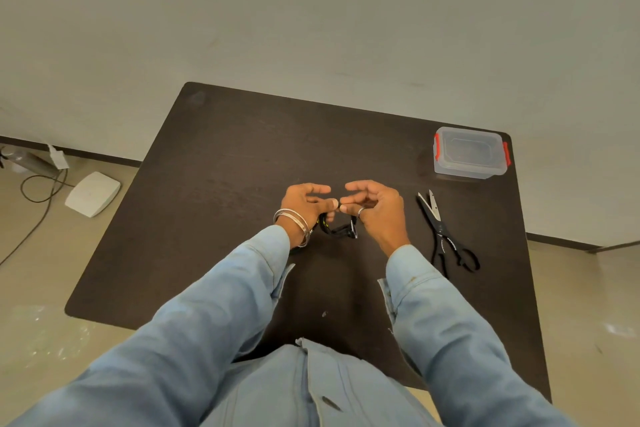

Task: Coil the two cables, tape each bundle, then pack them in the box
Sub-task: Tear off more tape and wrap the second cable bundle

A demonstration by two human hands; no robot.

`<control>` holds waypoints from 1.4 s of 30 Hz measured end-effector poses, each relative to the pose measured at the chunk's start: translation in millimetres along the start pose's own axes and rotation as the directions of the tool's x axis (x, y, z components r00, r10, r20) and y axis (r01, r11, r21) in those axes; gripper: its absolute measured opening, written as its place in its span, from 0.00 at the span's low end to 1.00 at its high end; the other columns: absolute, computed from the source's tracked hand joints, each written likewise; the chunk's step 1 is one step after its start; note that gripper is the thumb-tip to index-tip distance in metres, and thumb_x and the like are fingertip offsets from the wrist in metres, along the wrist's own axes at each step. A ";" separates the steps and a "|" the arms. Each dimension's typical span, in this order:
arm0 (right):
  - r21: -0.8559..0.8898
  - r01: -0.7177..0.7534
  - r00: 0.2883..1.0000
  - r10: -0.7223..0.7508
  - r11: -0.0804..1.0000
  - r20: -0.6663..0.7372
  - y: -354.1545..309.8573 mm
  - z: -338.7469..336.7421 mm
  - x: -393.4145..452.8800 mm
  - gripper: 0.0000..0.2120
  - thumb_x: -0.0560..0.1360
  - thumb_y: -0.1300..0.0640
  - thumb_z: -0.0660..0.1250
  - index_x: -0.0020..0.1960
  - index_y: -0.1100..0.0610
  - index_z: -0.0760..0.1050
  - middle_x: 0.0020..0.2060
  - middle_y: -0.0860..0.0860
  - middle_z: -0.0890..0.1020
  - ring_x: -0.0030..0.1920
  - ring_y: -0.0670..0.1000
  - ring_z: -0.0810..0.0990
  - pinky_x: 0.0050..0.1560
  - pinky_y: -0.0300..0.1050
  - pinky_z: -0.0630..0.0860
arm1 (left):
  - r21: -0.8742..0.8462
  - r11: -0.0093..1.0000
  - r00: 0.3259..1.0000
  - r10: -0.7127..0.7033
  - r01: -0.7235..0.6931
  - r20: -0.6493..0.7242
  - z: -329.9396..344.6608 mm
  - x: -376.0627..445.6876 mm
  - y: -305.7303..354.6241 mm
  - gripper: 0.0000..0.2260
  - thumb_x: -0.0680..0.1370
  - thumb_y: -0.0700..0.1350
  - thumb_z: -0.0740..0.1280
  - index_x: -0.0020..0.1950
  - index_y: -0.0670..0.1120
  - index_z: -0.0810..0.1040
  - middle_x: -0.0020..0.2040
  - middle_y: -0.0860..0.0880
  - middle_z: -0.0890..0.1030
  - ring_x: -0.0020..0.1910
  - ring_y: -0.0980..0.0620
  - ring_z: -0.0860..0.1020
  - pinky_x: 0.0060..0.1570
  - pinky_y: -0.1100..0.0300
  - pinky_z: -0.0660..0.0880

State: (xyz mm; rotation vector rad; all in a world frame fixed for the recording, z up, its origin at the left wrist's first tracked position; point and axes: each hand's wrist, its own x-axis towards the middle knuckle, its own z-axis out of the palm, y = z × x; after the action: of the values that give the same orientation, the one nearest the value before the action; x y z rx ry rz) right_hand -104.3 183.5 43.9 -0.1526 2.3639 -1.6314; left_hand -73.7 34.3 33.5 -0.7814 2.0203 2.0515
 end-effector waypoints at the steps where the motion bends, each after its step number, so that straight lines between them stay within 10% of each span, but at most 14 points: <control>1: -0.010 0.001 1.000 -0.001 1.000 -0.017 1.7 2.6 -0.4 0.16 0.67 0.68 0.75 0.54 0.58 0.80 0.38 0.49 0.85 0.42 0.44 0.84 0.50 0.33 0.77 | -0.034 0.999 0.999 -0.025 0.024 -0.038 2.3 -0.4 0.8 0.12 0.71 0.34 0.72 0.54 0.38 0.77 0.37 0.40 0.81 0.29 0.48 0.79 0.39 0.55 0.81; 6: -0.273 0.229 0.964 -0.257 0.934 -0.070 10.3 12.1 -1.9 0.19 0.67 0.67 0.75 0.56 0.56 0.80 0.38 0.49 0.85 0.45 0.45 0.77 0.53 0.21 0.61 | -0.270 0.954 0.981 -0.165 0.132 -0.103 8.3 0.4 4.4 0.06 0.72 0.31 0.70 0.48 0.31 0.77 0.36 0.38 0.80 0.25 0.50 0.78 0.31 0.58 0.81; 13: -0.500 0.441 0.895 -0.407 0.745 0.183 30.4 4.3 6.5 0.28 0.65 0.74 0.71 0.62 0.56 0.78 0.43 0.47 0.79 0.45 0.56 0.80 0.52 0.55 0.76 | -0.381 0.905 0.969 -0.235 0.188 -0.080 1.9 5.0 6.3 0.02 0.73 0.32 0.69 0.41 0.35 0.79 0.32 0.41 0.82 0.26 0.50 0.79 0.41 0.53 0.82; 19: 0.111 0.098 0.990 -0.085 0.989 -0.117 3.6 -3.1 -2.5 0.16 0.72 0.66 0.69 0.55 0.51 0.79 0.43 0.48 0.81 0.45 0.47 0.80 0.49 0.42 0.77 | -0.318 0.947 0.997 -0.070 0.053 -0.045 -0.7 1.8 12.2 0.02 0.74 0.30 0.67 0.46 0.34 0.78 0.37 0.38 0.80 0.27 0.50 0.77 0.35 0.59 0.81; 25: -0.048 0.059 0.989 -0.052 0.997 0.139 1.9 -6.0 5.9 0.11 0.72 0.64 0.72 0.53 0.57 0.82 0.43 0.49 0.85 0.43 0.40 0.83 0.49 0.36 0.78 | -0.111 0.990 0.996 0.088 -0.086 0.015 -0.8 2.5 8.6 0.03 0.73 0.33 0.69 0.44 0.40 0.81 0.35 0.43 0.83 0.31 0.50 0.80 0.39 0.58 0.81; 31: -0.225 0.115 0.990 -0.131 0.968 -0.057 6.9 1.6 4.8 0.08 0.72 0.66 0.70 0.50 0.60 0.83 0.41 0.54 0.85 0.42 0.50 0.83 0.46 0.39 0.79 | 0.194 0.960 0.979 0.204 -0.201 0.004 2.8 0.9 7.6 0.03 0.74 0.39 0.70 0.45 0.42 0.84 0.33 0.45 0.83 0.32 0.55 0.80 0.37 0.68 0.76; 36: -0.482 0.183 0.944 -0.290 0.857 -0.158 13.6 8.6 -4.5 0.04 0.75 0.63 0.66 0.49 0.63 0.77 0.40 0.58 0.82 0.40 0.54 0.78 0.41 0.45 0.73 | 0.041 0.989 0.979 0.136 -0.143 0.150 6.2 3.9 14.6 0.03 0.74 0.36 0.69 0.44 0.38 0.82 0.36 0.41 0.82 0.32 0.48 0.79 0.43 0.52 0.80; 42: -0.110 -0.024 1.000 0.025 0.994 0.008 10.8 -9.3 2.5 0.13 0.73 0.65 0.70 0.56 0.59 0.76 0.41 0.51 0.81 0.42 0.47 0.80 0.43 0.37 0.76 | -0.004 0.997 0.985 0.080 -0.080 0.151 4.0 1.1 16.9 0.07 0.75 0.33 0.68 0.52 0.36 0.78 0.36 0.41 0.81 0.29 0.51 0.79 0.33 0.63 0.77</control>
State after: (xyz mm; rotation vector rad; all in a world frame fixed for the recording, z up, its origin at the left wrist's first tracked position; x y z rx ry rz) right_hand -108.6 195.3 36.6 -0.1517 2.4400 -1.4870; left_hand -83.3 36.7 47.7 -0.5346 2.0003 2.0816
